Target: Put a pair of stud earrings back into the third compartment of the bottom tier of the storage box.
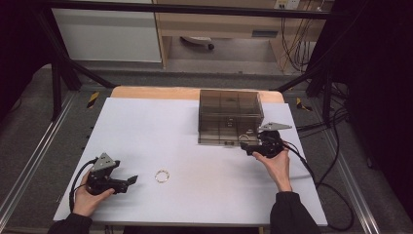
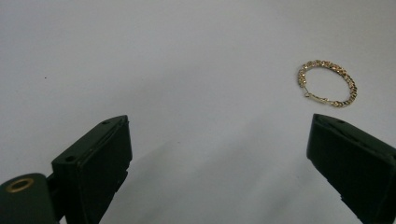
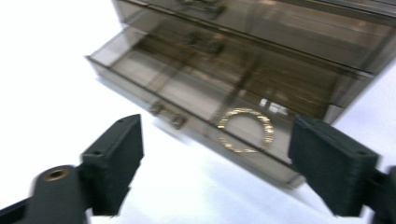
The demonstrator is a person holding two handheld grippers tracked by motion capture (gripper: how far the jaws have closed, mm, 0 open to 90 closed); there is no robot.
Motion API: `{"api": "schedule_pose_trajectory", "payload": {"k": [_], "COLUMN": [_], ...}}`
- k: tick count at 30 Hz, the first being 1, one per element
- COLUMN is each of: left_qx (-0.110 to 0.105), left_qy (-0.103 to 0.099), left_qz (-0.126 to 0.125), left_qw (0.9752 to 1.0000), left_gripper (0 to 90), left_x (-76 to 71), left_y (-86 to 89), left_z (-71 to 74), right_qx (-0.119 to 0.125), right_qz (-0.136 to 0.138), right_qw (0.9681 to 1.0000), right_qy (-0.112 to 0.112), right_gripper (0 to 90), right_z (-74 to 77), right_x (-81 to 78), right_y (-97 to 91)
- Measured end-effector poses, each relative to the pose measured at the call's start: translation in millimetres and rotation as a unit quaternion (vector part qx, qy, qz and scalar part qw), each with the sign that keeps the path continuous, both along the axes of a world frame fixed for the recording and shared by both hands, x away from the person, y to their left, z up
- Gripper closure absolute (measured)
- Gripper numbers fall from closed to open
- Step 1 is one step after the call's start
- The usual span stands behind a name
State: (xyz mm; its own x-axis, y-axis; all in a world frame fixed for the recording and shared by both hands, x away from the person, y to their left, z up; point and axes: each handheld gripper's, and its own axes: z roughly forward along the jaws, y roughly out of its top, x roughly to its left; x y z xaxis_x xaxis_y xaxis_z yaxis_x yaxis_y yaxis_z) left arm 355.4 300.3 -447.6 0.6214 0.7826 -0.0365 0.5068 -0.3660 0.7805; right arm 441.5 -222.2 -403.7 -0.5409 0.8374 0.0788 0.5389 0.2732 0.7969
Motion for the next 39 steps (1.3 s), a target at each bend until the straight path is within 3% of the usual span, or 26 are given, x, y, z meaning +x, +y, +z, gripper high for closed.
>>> {"api": "schedule_pose_trajectory", "payload": {"k": [3, 6, 13, 18, 24, 39], "left_qx": [0.002, 0.001, 0.002, 0.002, 0.001, 0.001], "left_qy": [0.000, -0.001, 0.000, 0.000, 0.001, 0.000], "left_qz": [-0.001, -0.001, -0.001, -0.001, -0.001, 0.000], "left_qw": [1.0000, 1.0000, 1.0000, 1.0000, 1.0000, 1.0000], "left_gripper": [6.5, 6.5, 6.4, 5.9, 5.3, 5.3], "left_x": [-0.3, -0.4, -0.4, -0.3, -0.2, -0.7], "left_y": [0.4, 0.3, -0.3, 0.1, -0.6, 0.1], "left_z": [0.4, 0.5, 0.2, 0.5, 0.3, 0.9], "right_qx": [0.016, 0.006, 0.011, 0.004, 0.012, 0.006], "right_qz": [0.012, 0.016, 0.049, 0.073, 0.108, 0.153], "right_qw": [0.9998, 0.9999, 0.9987, 0.9973, 0.9941, 0.9880], "right_qy": [0.001, -0.002, -0.003, -0.001, 0.005, 0.019], "right_gripper": [9.9, 6.7, 3.3, 1.8, 1.5, 1.8], "right_z": [1.7, 2.9, 5.1, 4.4, 1.6, -11.7], "right_x": [-6.1, -9.8, -20.5, -27.0, -30.5, -28.6], "right_y": [6.4, 12.0, 36.0, 61.6, 98.5, 166.0]}}
